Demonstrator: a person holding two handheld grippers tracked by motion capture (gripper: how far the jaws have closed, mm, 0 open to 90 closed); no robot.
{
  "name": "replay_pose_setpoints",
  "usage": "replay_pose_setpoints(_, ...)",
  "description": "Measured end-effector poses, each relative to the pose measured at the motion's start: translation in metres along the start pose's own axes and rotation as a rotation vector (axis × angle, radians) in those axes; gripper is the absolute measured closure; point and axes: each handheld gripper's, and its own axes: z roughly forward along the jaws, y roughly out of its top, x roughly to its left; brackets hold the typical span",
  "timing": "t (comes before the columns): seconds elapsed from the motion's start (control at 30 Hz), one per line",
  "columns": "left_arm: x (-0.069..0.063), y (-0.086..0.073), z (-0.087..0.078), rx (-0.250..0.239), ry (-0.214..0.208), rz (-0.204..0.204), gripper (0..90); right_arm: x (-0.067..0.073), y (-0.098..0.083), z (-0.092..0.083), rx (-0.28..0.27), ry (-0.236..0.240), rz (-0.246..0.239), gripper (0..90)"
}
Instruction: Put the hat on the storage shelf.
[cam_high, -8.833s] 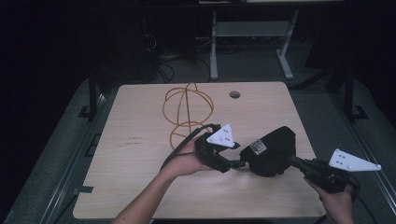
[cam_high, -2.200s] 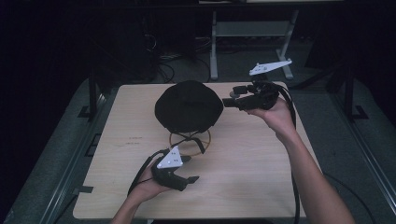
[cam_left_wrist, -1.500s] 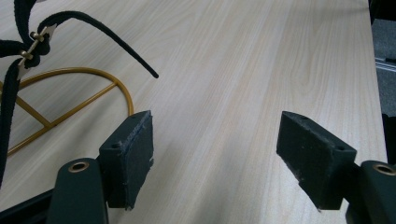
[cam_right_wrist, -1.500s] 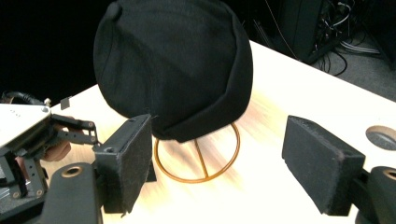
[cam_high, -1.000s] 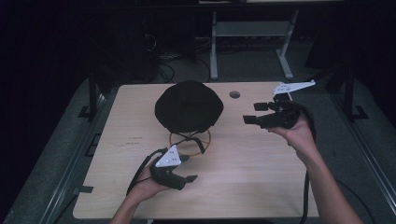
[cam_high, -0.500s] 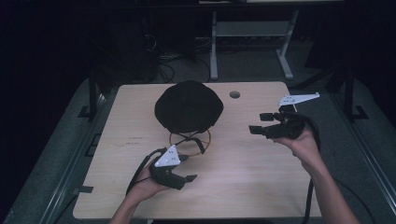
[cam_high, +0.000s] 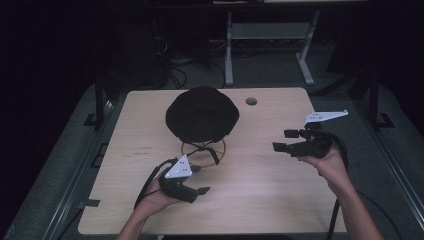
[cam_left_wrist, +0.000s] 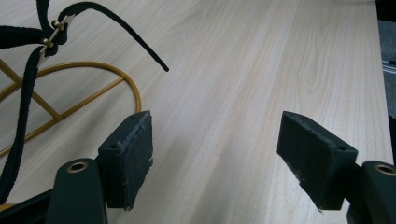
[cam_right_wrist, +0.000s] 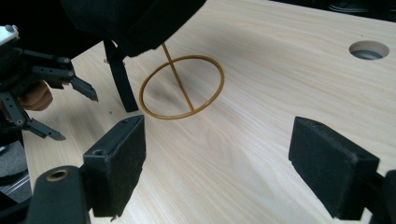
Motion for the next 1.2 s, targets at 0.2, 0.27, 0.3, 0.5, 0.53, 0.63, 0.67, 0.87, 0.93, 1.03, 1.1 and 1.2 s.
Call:
replay_pose_setpoints(0.2, 0.000, -0.001, 0.000, 0.002, 0.002, -0.002, 26.5, -0.003, -0.013, 0.000, 0.010, -0.004, 0.020, 18.5)
replay_pose_setpoints(0.27, 0.000, -0.001, 0.000, 0.001, 0.003, -0.004, 26.5, -0.004, -0.015, 0.000, 0.009, -0.003, 0.021, 18.5)
replay_pose_setpoints(0.3, 0.000, -0.001, 0.000, 0.000, 0.002, -0.005, 26.5, -0.004, -0.018, 0.000, 0.009, -0.003, 0.026, 18.5)
replay_pose_setpoints(0.5, 0.001, -0.002, 0.000, 0.011, 0.001, -0.004, 26.5, -0.008, -0.035, -0.001, 0.028, -0.006, 0.048, 18.4)
replay_pose_setpoints(0.53, 0.001, -0.002, 0.000, 0.011, 0.001, -0.004, 26.5, -0.008, -0.038, -0.002, 0.028, -0.005, 0.053, 18.4)
replay_pose_setpoints(0.63, 0.001, -0.003, 0.000, 0.013, 0.004, -0.008, 26.5, -0.008, -0.045, -0.004, 0.026, 0.000, 0.058, 18.4)
replay_pose_setpoints(0.67, 0.001, -0.003, 0.000, 0.013, 0.004, -0.008, 26.5, -0.008, -0.045, -0.004, 0.026, 0.000, 0.058, 18.4)
replay_pose_setpoints(0.87, 0.002, -0.004, -0.002, 0.015, 0.008, -0.010, 26.5, -0.008, -0.060, -0.007, 0.031, -0.001, 0.071, 18.4)
replay_pose_setpoints(0.93, 0.003, -0.004, -0.002, 0.017, 0.009, -0.010, 26.5, -0.007, -0.063, -0.007, 0.026, 0.000, 0.070, 18.4)
replay_pose_setpoints(1.03, 0.003, -0.004, -0.003, 0.015, 0.010, -0.013, 26.5, -0.006, -0.069, -0.007, 0.032, -0.007, 0.073, 18.4)
replay_pose_setpoints(1.1, 0.003, -0.005, -0.003, 0.013, 0.010, -0.016, 26.5, -0.006, -0.075, -0.007, 0.039, -0.007, 0.076, 18.4)
replay_pose_setpoints(1.2, 0.004, -0.005, -0.004, 0.015, 0.012, -0.014, 26.5, -0.007, -0.083, -0.007, 0.033, -0.013, 0.082, 18.4)
